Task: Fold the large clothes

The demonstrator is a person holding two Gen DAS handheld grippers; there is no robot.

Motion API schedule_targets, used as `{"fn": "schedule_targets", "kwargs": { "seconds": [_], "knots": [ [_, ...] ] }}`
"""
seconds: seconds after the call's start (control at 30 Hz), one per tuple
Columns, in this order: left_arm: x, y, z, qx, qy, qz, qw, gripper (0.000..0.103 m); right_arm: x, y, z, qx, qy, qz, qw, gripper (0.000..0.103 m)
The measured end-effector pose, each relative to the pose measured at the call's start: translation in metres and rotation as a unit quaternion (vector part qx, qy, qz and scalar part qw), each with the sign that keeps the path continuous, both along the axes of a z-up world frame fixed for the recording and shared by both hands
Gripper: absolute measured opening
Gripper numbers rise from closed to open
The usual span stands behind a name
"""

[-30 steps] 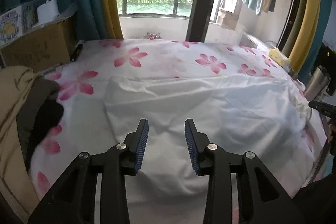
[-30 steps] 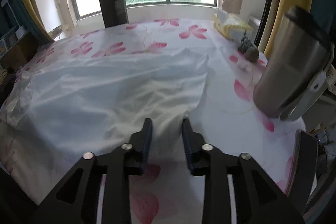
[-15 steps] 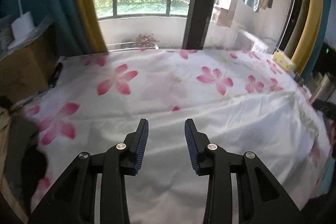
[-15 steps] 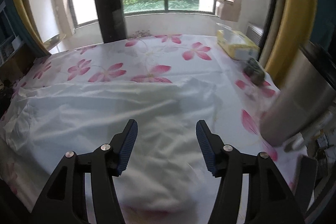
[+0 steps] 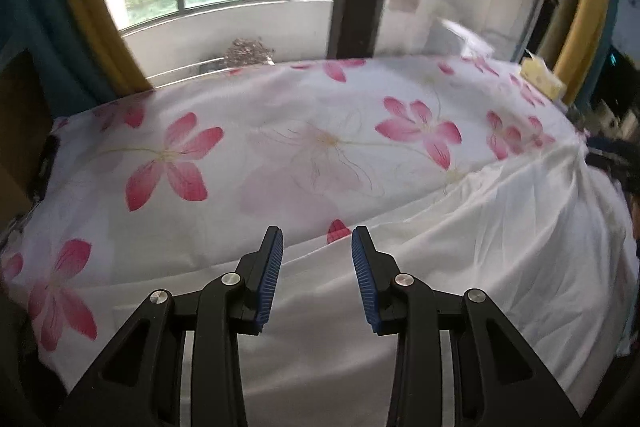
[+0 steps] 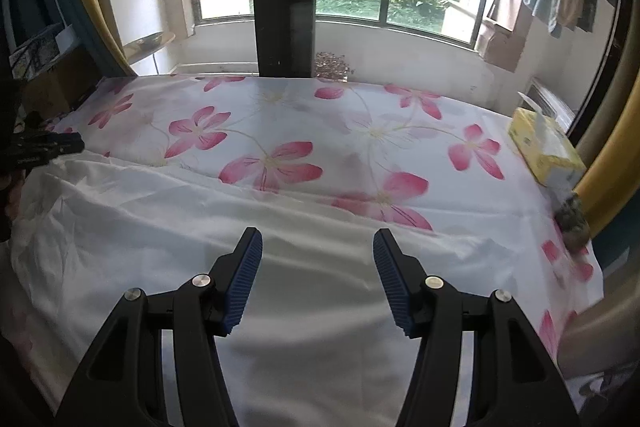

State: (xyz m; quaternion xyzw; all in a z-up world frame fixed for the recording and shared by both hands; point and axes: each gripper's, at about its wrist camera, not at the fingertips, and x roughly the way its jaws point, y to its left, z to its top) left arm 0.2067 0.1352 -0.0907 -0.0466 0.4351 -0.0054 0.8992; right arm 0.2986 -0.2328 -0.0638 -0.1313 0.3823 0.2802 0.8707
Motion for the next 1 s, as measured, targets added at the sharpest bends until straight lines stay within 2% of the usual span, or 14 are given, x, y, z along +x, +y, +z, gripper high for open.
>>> {"fn": "schedule_targets", "kwargs": {
  "seconds": [0.13,0.23,0.37,0.4,0.43,0.47,0.57,0.8,1.0],
  "knots": [
    [0.007,-0.006,-0.010,0.007,0.014,-0.039,0.9991,0.038,0.010,0.009,-0.007,-0.001,0.009,0.001,1.000,0.058],
    [0.016,-0.012,-0.021,0.024,0.043,-0.061,0.9969,0.038,0.014,0.016,-0.012,-0.001,0.016,0.002,1.000,0.058],
    [0.017,-0.018,-0.022,0.033,0.040,-0.082,0.9953,0.036,0.016,0.021,-0.017,0.001,0.022,0.004,1.000,0.058],
    [0.016,-0.020,-0.022,0.033,0.037,-0.088,0.9949,0.029,0.016,0.021,-0.019,0.002,0.024,0.002,1.000,0.058],
    [0.016,-0.022,-0.022,0.031,0.033,-0.097,0.9942,0.009,0.017,0.022,-0.020,0.002,0.026,0.001,1.000,0.058],
    [0.016,-0.024,-0.022,0.030,0.032,-0.103,0.9937,0.003,0.017,0.021,-0.023,0.001,0.029,-0.001,1.000,0.058],
    [0.017,-0.027,-0.021,0.048,0.023,-0.096,0.9939,0.003,0.018,0.020,-0.027,0.004,0.036,-0.004,0.999,0.058],
    [0.030,-0.001,-0.024,0.008,0.005,-0.024,0.9997,0.003,0.021,0.013,-0.027,0.005,0.031,-0.013,0.999,0.058],
    [0.038,0.001,-0.019,0.008,0.001,-0.005,1.0000,0.003,0.037,0.012,-0.025,-0.016,0.016,-0.007,1.000,0.058]
  ]
}}
